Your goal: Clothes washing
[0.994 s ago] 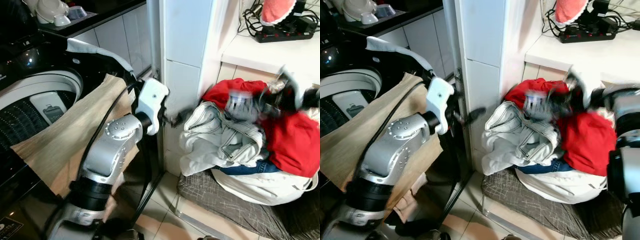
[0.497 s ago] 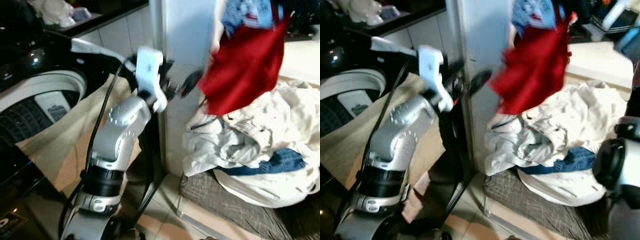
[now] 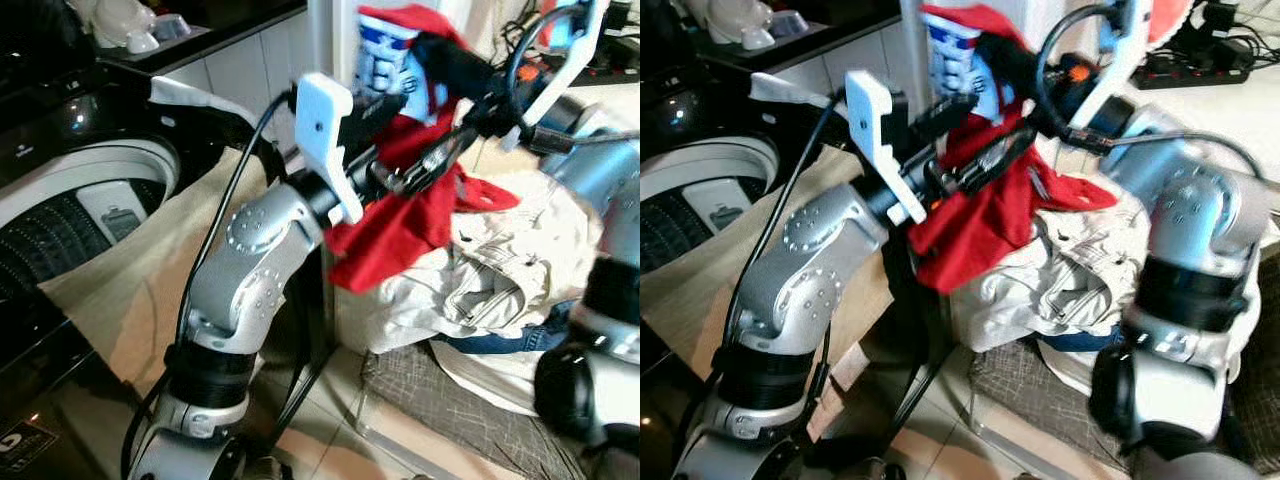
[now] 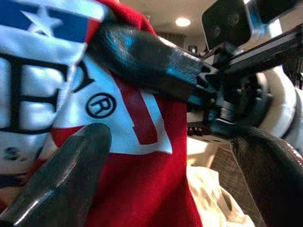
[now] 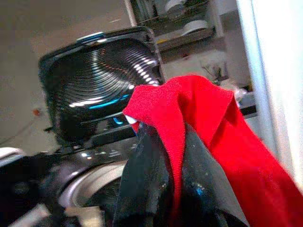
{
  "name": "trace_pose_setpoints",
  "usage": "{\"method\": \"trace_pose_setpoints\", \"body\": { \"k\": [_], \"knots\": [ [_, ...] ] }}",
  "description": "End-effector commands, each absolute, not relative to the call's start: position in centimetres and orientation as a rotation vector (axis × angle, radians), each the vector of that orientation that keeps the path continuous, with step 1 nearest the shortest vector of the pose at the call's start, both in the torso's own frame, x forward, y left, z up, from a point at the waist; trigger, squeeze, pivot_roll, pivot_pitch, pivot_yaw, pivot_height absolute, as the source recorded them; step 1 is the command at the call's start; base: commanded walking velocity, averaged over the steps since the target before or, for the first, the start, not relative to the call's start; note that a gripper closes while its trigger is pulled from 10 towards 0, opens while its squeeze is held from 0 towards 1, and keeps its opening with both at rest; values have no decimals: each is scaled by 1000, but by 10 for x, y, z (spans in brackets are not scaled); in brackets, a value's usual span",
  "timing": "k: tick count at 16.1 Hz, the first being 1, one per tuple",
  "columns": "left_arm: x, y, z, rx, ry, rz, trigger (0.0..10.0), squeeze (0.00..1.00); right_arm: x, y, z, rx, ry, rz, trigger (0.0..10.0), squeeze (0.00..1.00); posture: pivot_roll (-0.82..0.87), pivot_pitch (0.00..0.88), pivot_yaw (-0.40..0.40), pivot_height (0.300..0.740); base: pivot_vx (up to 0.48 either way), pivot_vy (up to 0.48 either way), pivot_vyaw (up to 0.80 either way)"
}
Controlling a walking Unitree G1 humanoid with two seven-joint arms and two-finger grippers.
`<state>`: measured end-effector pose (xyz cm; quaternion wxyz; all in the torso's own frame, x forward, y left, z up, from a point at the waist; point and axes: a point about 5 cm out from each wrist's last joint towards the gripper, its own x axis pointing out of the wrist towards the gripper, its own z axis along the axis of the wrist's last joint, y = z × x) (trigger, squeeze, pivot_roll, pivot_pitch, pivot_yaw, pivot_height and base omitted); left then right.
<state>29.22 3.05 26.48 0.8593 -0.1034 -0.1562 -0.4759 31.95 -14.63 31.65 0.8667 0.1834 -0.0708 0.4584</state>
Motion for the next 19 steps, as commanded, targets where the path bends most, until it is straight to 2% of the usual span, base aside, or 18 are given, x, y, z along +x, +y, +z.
{"method": "trace_pose_setpoints", "body": {
  "k": [1, 3, 5, 6, 7, 10, 13, 15, 18, 19],
  "knots": [
    [292, 30, 260, -208, -291, -1019, 10000, 1000, 311, -140, 323, 405, -171, 997, 0, 0, -77, 0, 94, 740, 0, 0, 0],
    [300, 33, 250, -156, -253, -948, 10000, 1000, 305, -133, 327, 439, -179, 1038, 0, 0, -77, 0, 93, 740, 0, 0, 0],
    [322, 45, 245, -53, -241, -729, 10000, 1000, 298, -127, 330, 471, -186, 1085, 0, 0, -79, 0, 93, 740, 0, 0, 0],
    [325, 48, 245, -38, -243, -705, 10000, 1000, 296, -126, 330, 474, -186, 1094, 0, 0, -79, 0, 94, 740, 0, 0, 0],
    [326, 49, 246, 5, -256, -683, 10000, 0, 294, -125, 330, 481, -185, 1101, 0, 0, -80, 0, 94, 740, 0, 0, 0],
    [334, 57, 245, 62, -287, -576, 10000, 0, 292, -124, 330, 495, -173, 1092, 0, 0, -85, 0, 98, 740, 0, 0, 0],
    [329, 54, 233, 155, -242, -668, 10000, 0, 289, -126, 334, 507, -183, 1098, 0, 0, -88, 0, 101, 740, 0, 0, 0],
    [320, 52, 232, 67, -242, -781, 10000, 0, 289, -130, 337, 511, -191, 1095, 0, 0, -88, 0, 99, 740, 0, 0, 0],
    [316, 51, 237, 11, -288, -822, 10000, 0, 286, -133, 338, 512, -187, 1100, 0, 0, -87, 0, 97, 740, 0, 0, 0],
    [316, 51, 238, 0, -286, -815, 4510, 0, 286, -134, 338, 511, -186, 1099, 0, 0, -88, 0, 96, 740, 0, 0, 0]
  ]
}}
